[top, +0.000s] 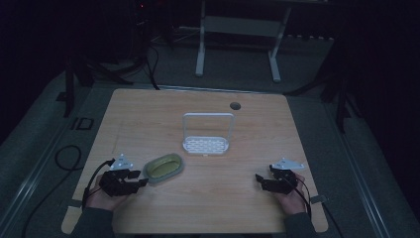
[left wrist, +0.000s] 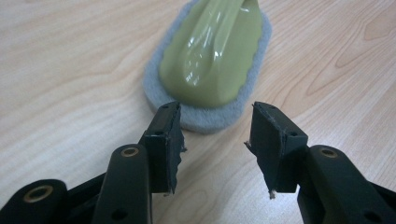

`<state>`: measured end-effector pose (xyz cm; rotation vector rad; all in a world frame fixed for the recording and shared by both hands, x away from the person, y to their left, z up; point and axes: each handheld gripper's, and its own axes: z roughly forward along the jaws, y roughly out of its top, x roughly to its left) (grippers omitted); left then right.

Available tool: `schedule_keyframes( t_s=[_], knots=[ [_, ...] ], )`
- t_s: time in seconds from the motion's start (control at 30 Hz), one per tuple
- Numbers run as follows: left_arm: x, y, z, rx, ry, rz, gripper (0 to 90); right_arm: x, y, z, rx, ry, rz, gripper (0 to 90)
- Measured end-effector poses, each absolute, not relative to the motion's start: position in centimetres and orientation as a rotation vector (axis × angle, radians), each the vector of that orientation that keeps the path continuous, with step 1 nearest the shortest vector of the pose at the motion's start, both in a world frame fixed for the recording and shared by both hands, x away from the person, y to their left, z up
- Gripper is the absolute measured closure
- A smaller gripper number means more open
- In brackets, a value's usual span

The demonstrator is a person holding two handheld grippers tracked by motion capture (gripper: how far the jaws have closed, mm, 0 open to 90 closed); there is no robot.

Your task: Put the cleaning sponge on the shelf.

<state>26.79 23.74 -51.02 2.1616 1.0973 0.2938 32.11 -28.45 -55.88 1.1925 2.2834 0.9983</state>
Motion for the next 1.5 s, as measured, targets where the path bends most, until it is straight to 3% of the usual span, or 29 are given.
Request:
schedule_keyframes(
  t_s=[0.5, 0.63, 1.5],
  knots=[
    [29.5, 22.6, -48.0, 2.288, 1.025, 0.304, 54.3, 32.1, -28.5, -55.9, 1.191, 2.283, 0.999, 27.1],
    [30.0, 22.2, -47.6, 2.326, 1.011, 0.307, 58.1, 32.1, -28.5, -55.9, 1.191, 2.283, 0.998, 27.1],
    [32.7, 20.3, -46.0, 2.436, 0.963, 0.266, 54.6, 32.1, -28.4, -55.9, 1.193, 2.282, 0.999, 27.1]
  ],
)
